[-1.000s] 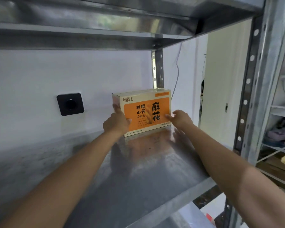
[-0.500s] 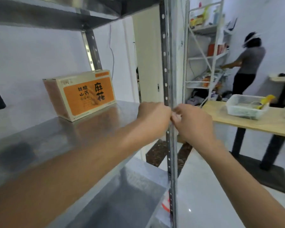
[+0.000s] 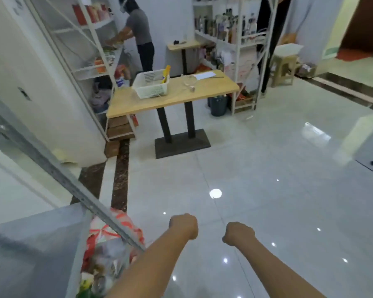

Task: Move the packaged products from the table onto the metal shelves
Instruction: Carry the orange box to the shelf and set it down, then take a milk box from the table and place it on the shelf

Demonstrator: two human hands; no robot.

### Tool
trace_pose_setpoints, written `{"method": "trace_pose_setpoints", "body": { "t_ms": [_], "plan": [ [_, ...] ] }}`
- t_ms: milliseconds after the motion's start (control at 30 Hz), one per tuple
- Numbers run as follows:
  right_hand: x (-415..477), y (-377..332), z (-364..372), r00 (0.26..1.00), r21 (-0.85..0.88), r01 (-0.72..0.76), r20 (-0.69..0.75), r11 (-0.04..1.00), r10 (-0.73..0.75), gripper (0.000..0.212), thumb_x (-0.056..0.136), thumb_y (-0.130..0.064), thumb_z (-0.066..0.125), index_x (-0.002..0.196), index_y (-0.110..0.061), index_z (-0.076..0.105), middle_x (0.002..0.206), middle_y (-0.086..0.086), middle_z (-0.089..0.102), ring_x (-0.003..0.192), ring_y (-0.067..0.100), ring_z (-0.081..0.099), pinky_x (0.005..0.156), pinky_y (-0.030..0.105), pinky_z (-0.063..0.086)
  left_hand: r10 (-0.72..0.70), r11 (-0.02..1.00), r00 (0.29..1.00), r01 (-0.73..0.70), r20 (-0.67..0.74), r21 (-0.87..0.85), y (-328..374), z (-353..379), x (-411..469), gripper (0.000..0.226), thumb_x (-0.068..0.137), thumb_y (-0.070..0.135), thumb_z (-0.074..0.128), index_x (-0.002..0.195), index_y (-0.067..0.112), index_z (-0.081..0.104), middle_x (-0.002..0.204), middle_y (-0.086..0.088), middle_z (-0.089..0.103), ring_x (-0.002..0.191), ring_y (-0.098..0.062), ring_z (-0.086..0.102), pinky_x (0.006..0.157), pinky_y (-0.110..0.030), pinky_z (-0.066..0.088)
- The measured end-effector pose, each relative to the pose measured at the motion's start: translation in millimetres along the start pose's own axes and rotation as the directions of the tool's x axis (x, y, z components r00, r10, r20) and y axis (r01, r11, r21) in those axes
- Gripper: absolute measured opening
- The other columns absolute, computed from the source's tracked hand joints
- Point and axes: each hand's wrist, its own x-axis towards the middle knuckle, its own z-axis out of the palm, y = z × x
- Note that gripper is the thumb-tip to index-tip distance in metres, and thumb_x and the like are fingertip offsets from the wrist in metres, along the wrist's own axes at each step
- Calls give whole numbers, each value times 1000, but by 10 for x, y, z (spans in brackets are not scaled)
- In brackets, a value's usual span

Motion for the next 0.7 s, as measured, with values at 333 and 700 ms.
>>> {"method": "trace_pose_setpoints", "body": {
  "t_ms": [333,700],
  "plan": [
    [-878,1800,277,889,408,-387,-72,827,452,39,98,-42,40,125,-16,53,125,1,57,112,20,56,79,26,40,557,784,830,-530,11,323,2045,143,-109,26,96,15,46,118,9,59,121,-9,58,110,-26,57,77,-30,36],
    [-2520,2939,1278,457,764,-606,107,221,883,40,97,-48,40,117,-18,57,114,1,61,107,22,58,72,30,43,917,264,384,-790,111,553,3737,323,-1215,44,101,37,41,131,4,47,131,-12,48,121,-26,46,93,-33,39]
  ]
}}
